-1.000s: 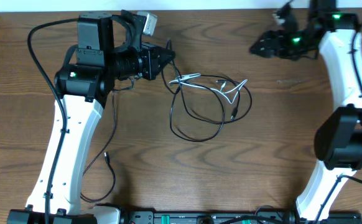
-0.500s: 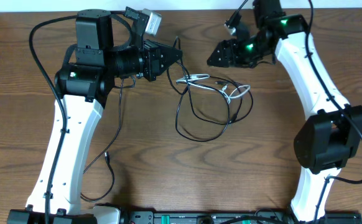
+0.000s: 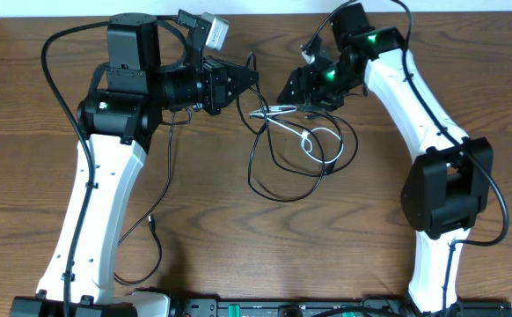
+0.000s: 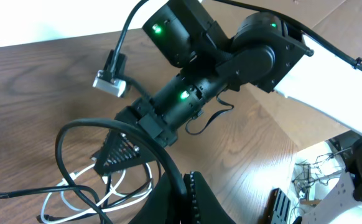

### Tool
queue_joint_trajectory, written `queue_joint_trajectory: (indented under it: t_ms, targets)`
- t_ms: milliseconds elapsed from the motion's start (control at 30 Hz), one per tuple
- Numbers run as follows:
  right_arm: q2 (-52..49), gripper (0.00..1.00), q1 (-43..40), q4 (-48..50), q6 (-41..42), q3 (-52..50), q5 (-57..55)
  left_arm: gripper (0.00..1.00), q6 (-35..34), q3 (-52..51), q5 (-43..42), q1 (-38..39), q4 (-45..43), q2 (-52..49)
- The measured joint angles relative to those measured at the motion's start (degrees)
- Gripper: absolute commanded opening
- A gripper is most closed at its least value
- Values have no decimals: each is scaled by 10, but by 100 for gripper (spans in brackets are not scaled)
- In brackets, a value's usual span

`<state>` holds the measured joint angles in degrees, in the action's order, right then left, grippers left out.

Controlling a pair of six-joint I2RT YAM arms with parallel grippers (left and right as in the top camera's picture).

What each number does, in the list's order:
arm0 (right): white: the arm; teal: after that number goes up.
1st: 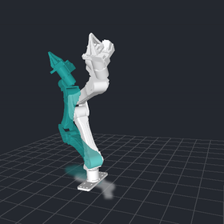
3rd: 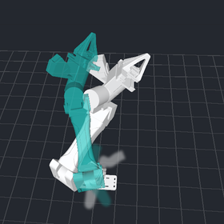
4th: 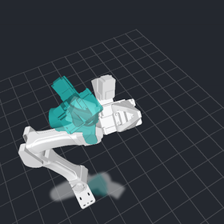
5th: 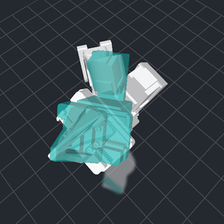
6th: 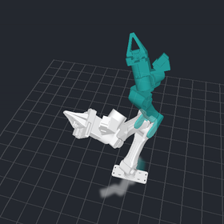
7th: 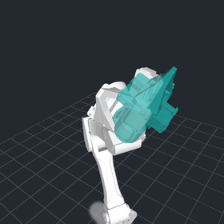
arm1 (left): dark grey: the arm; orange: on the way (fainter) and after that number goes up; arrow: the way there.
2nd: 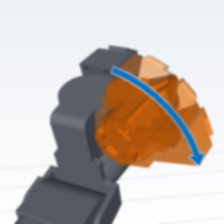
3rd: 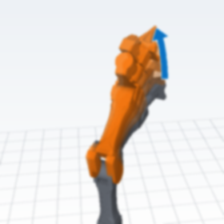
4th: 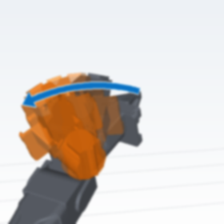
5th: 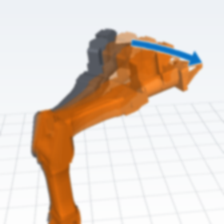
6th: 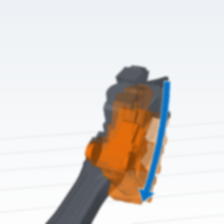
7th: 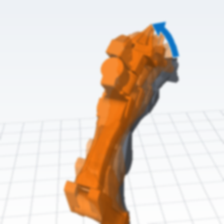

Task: Untangle cables
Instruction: 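Grasp a white cable with the right gripper and pull it rightward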

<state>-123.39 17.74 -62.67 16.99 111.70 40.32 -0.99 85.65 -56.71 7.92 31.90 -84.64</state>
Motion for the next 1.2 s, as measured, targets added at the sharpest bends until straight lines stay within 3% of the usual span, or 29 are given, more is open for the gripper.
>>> queue_joint_trajectory:
  t_ms: [133,433,767,1200]
  targets:
    - [-7,51,15,1,8,0,1,7,0,0,0,0,0,0]
    - [-38,2,35,28,22,0,4,7,0,0,0,0,0,0]
    - [-38,1,-1,9,21,0,-41,7,1,0,24,0,26,0]
    - [-23,1,-124,-87,12,0,-295,7,9,0,298,0,156,0]
